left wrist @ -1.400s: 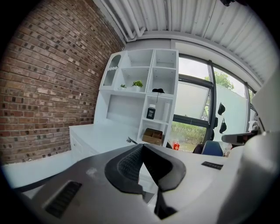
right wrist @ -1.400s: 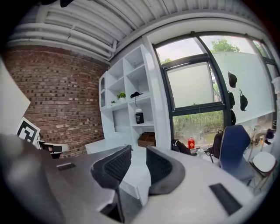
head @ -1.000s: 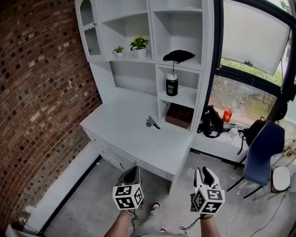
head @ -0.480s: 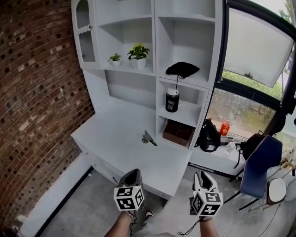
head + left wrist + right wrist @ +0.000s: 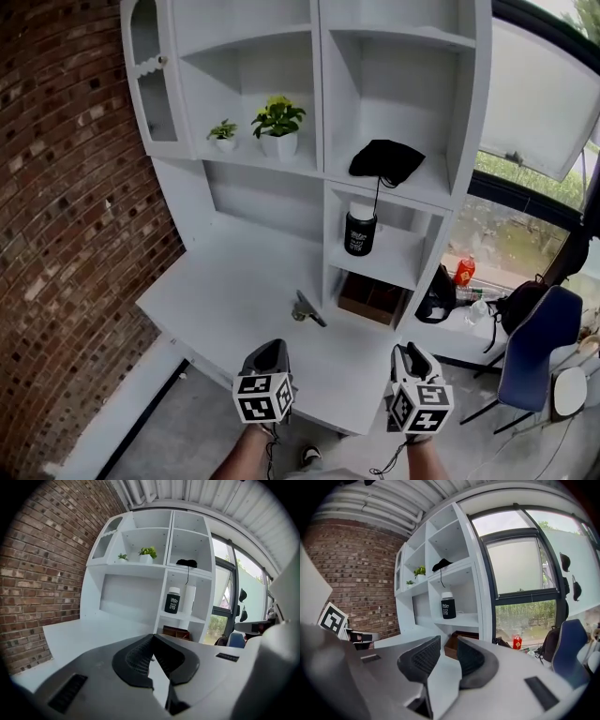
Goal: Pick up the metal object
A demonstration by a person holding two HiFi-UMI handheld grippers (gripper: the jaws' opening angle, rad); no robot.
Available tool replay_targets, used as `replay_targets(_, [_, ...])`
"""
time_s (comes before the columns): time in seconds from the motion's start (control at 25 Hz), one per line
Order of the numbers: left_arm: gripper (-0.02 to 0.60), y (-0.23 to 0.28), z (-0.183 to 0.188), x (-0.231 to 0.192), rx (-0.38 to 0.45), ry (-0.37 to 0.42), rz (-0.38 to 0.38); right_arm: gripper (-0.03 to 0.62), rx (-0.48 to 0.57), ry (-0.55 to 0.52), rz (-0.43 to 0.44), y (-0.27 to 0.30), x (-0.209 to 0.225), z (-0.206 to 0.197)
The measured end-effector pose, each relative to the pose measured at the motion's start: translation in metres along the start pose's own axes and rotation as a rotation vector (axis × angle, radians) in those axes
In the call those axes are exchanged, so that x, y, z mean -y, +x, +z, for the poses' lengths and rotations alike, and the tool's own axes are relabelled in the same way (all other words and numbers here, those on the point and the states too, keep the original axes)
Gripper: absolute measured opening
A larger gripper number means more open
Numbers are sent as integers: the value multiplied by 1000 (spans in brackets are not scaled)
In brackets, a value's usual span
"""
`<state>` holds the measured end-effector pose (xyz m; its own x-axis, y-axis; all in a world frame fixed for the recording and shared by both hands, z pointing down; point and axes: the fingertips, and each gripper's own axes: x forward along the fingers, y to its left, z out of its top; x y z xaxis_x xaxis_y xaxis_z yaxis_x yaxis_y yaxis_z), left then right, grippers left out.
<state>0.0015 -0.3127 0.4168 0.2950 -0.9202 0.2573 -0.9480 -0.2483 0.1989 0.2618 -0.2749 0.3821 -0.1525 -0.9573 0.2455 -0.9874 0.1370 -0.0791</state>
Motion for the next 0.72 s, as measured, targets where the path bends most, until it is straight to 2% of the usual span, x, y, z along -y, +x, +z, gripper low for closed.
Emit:
replay_targets(0.36, [12, 56, 10, -27, -18, -25, 0, 107, -11, -10, 0, 53, -5, 13])
replay_targets(0.72, [11, 63, 1, -24, -28, -67, 51, 107, -49, -45, 50, 77, 4, 15])
